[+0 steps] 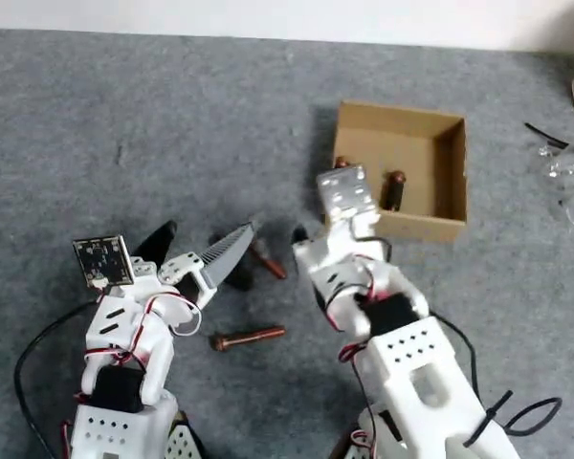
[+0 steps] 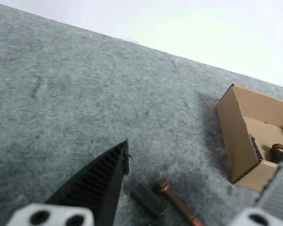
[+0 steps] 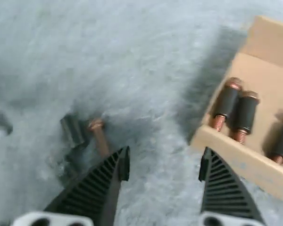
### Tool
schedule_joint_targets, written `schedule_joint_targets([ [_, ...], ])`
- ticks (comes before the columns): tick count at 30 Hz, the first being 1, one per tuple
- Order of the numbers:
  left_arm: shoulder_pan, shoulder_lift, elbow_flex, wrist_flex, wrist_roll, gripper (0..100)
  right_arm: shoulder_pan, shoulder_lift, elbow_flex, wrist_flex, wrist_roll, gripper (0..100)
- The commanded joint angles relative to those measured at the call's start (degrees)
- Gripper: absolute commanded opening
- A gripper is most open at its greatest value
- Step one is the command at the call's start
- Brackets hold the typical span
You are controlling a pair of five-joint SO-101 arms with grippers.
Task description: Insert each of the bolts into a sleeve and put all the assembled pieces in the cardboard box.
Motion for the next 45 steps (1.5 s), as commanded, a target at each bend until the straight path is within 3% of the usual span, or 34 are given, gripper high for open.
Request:
schedule_joint_targets([
  [1,-1.4,-0.8,1.0,-0.1,-0.4,44,-5.2,-1.5,0.9,-1.8,6.2,21.3],
  [6,-6.9,-1.0,1.0,-0.2,-0.3,44,-7.3,-1.4,2.1,-1.8,6.9,21.3],
  [16,-7.6,-1.0,0.8,-0.2,-0.2,44,-7.5,-0.7,1.9,-1.8,7.0,21.3],
  [32,-7.3,-1.0,1.0,-0.3,-0.2,44,-9.0,38.4,-16.0,-6.4,7.1,21.3],
  [45,-7.3,-1.0,1.0,-0.3,-0.2,44,-9.1,45.6,-18.9,-6.3,7.1,21.3],
])
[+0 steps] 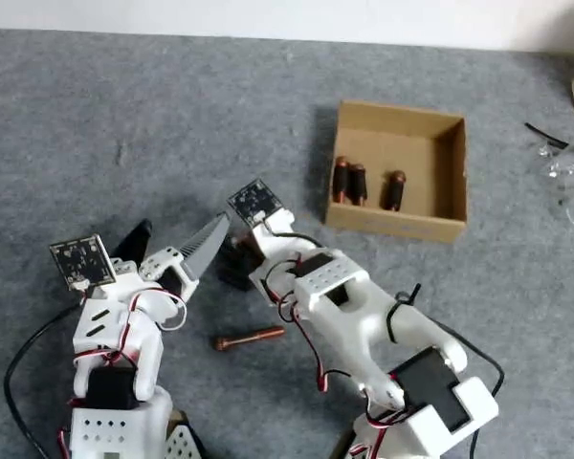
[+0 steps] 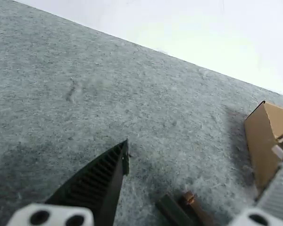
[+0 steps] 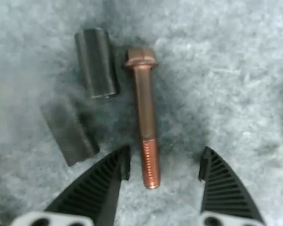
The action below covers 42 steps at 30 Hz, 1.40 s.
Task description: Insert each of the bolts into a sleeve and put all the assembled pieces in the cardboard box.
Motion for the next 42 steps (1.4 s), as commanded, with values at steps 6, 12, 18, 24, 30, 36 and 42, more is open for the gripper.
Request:
schedule_joint_targets([
  [6,-0.8,-1.0,1.0,-0.3,-0.2,44,-0.5,2.6,-2.0,-1.2,0.6,21.3],
  [12,-0.9,-1.0,1.0,-0.3,-0.3,44,-0.5,5.1,-3.1,-1.1,0.5,20.4],
  [18,-0.9,-1.0,1.0,-0.3,-0.3,44,-0.3,5.1,-2.9,-1.1,0.5,0.0],
  [24,-0.7,-1.0,1.0,-0.3,-0.3,44,0.1,4.5,-2.9,-1.0,0.5,2.6],
  [30,-0.8,-1.0,1.0,-0.3,-0.3,44,2.4,-6.5,1.4,-1.4,0.5,0.5],
  [36,-0.8,-1.0,1.0,-0.3,-0.3,44,-1.4,-24.4,12.4,-1.5,0.5,0.5],
  [42,-0.9,-1.0,1.0,-0.3,-0.3,44,-8.7,-39.6,20.4,-1.5,0.5,0.5],
])
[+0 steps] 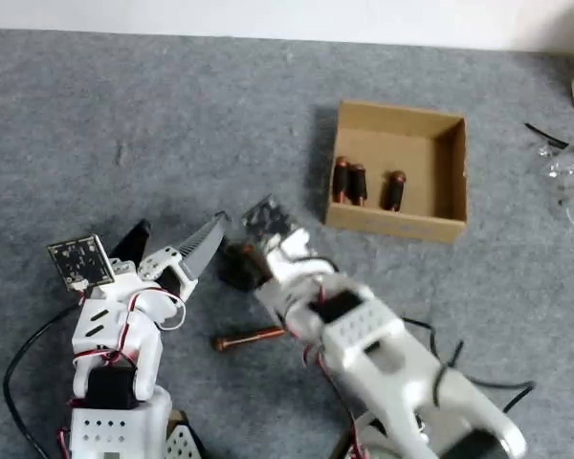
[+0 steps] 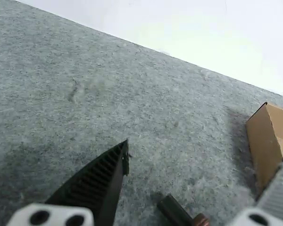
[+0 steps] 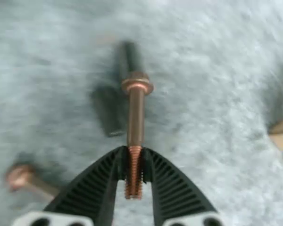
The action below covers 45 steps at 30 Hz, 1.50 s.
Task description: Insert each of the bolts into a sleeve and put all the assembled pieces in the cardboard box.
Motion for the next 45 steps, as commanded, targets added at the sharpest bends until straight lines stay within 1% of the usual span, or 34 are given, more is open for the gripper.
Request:
schedule_joint_targets([
  [1,-0.5,-1.0,0.9,-0.3,-0.3,44,-4.4,-9.9,2.4,-1.4,0.4,0.5],
  [5,-0.5,-1.0,0.9,-0.3,-0.3,44,-7.4,-14.2,4.9,-1.4,0.4,0.5],
  [9,-0.6,-1.0,0.9,-0.3,-0.3,44,-11.4,-11.6,5.1,-1.4,0.4,0.5],
  [11,-0.6,-1.0,0.9,-0.3,-0.3,44,-12.0,-7.9,4.9,-1.4,0.9,0.5],
  [14,-0.6,-1.1,1.0,-0.3,-0.3,44,-12.2,0.1,4.1,-1.5,4.7,0.7],
  [19,-0.6,-1.1,1.0,-0.3,-0.3,44,-12.4,12.8,-2.3,-2.3,5.5,1.4],
  [22,-0.6,-1.1,1.0,-0.3,-0.3,44,-12.3,15.8,-5.5,-2.0,5.5,6.7],
  [26,-0.6,-1.1,1.0,-0.3,-0.3,44,-12.0,15.8,-9.1,5.2,5.6,15.5],
  [28,-0.6,-1.1,1.0,-0.3,-0.3,44,-11.6,15.8,-11.7,7.3,6.9,15.9],
  [32,-0.7,-1.1,0.8,-0.3,-0.3,44,-11.0,15.9,-14.7,8.0,9.0,15.9],
  [34,-2.9,-1.1,0.7,-0.4,-0.1,44,-10.7,16.0,-15.5,8.0,9.1,15.9],
  [37,-6.1,-1.0,0.8,-2.4,4.8,44,-8.5,16.5,-18.6,8.0,9.1,15.9],
  [39,-7.2,-0.9,1.0,-3.0,6.8,44,-5.9,17.4,-20.5,8.0,9.1,15.9],
  [42,-7.2,-0.9,1.0,-3.0,6.7,44,-3.4,21.1,-23.2,8.0,9.1,15.9],
  [45,-7.2,-0.9,1.0,-3.0,6.7,44,-3.3,25.5,-24.8,8.0,9.2,15.9],
])
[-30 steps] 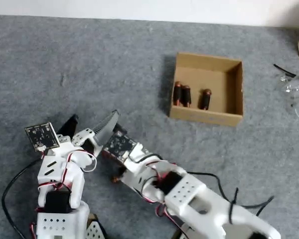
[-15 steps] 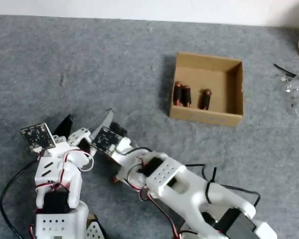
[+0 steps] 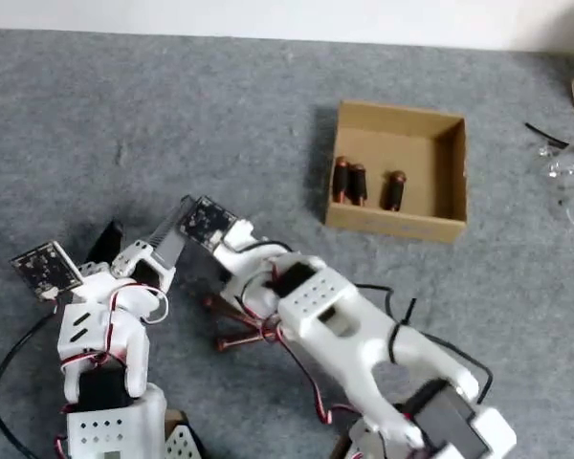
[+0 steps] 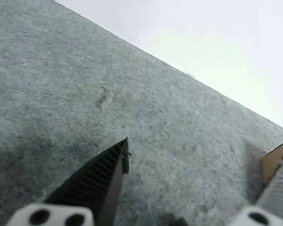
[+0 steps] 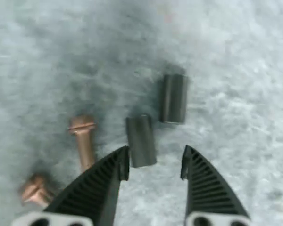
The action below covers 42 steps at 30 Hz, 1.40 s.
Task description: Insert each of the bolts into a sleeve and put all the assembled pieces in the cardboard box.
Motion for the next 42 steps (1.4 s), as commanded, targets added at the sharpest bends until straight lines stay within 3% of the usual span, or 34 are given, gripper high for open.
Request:
schedule_joint_targets([
  [1,-0.6,-0.9,1.0,-1.2,0.4,44,0.8,3.0,-3.4,0.4,0.6,15.9],
  [20,-0.5,-0.9,1.0,-1.1,0.4,44,0.7,5.9,-3.3,0.0,0.6,15.9],
  [42,-0.4,-0.8,1.0,-1.1,0.4,44,0.5,18.9,-7.5,0.4,0.7,15.5],
])
